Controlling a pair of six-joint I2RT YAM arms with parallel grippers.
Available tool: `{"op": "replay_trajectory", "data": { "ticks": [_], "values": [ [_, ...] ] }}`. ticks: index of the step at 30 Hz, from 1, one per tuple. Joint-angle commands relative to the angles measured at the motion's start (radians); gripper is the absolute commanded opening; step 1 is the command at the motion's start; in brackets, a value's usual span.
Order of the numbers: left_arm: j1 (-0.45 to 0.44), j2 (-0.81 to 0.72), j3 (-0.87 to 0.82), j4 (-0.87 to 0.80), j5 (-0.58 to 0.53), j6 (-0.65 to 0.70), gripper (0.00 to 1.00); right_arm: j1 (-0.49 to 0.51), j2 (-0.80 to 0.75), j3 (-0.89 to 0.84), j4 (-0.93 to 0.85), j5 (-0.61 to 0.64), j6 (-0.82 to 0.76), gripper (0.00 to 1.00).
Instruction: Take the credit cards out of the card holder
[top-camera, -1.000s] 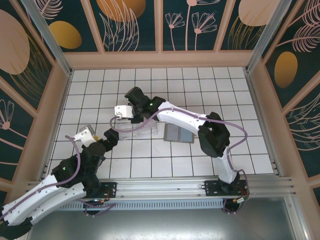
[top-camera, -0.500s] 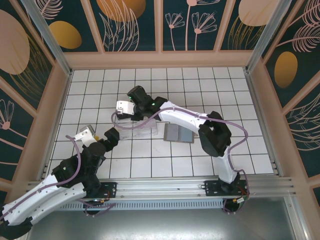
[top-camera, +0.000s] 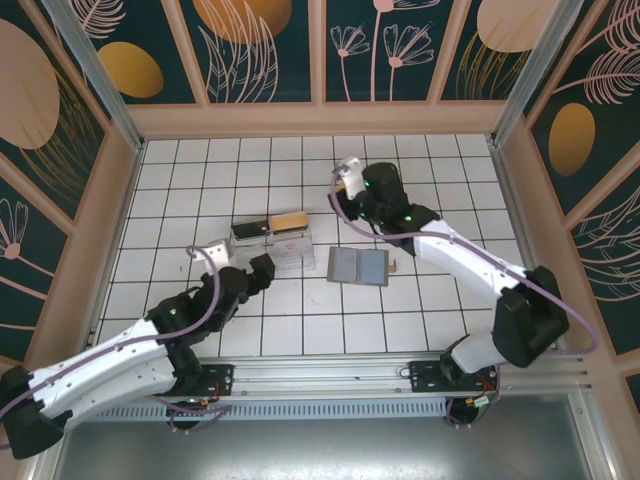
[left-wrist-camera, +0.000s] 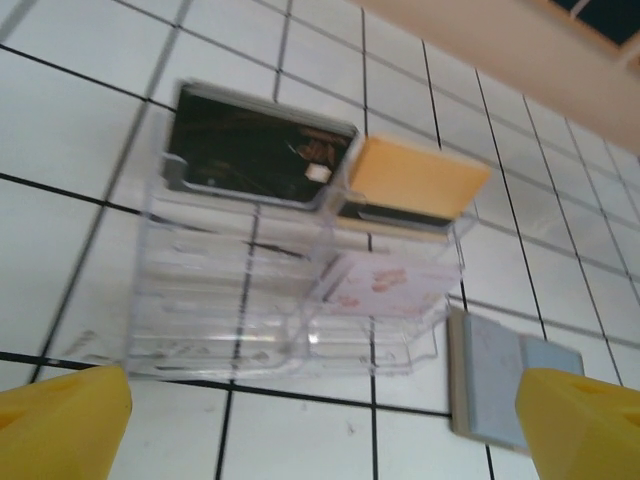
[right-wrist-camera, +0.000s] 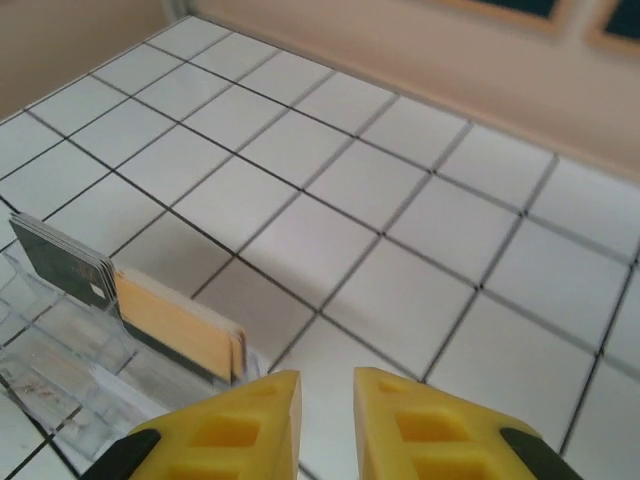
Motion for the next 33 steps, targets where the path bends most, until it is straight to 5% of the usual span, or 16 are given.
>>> {"op": "replay_trajectory", "data": {
  "ticks": [1,14,33],
  "values": [
    [0.005,0.109,0.06,0.152,0.116,0.051,0.98,-0.056,-0.091,-0.127,0.03,0.011,0.317,0.23],
    [-0.001,0.694,0.306,0.331,0.442,0.045,0.7,-0.183,-0.344,-0.55,-0.01,-0.074,0.628,0.31],
    [-0.009,1.029,0.51,0.322,0.514,0.079,0.59,-0.235,-0.137,-0.646,0.132,-0.12,0.668,0.29]
  ]
}}
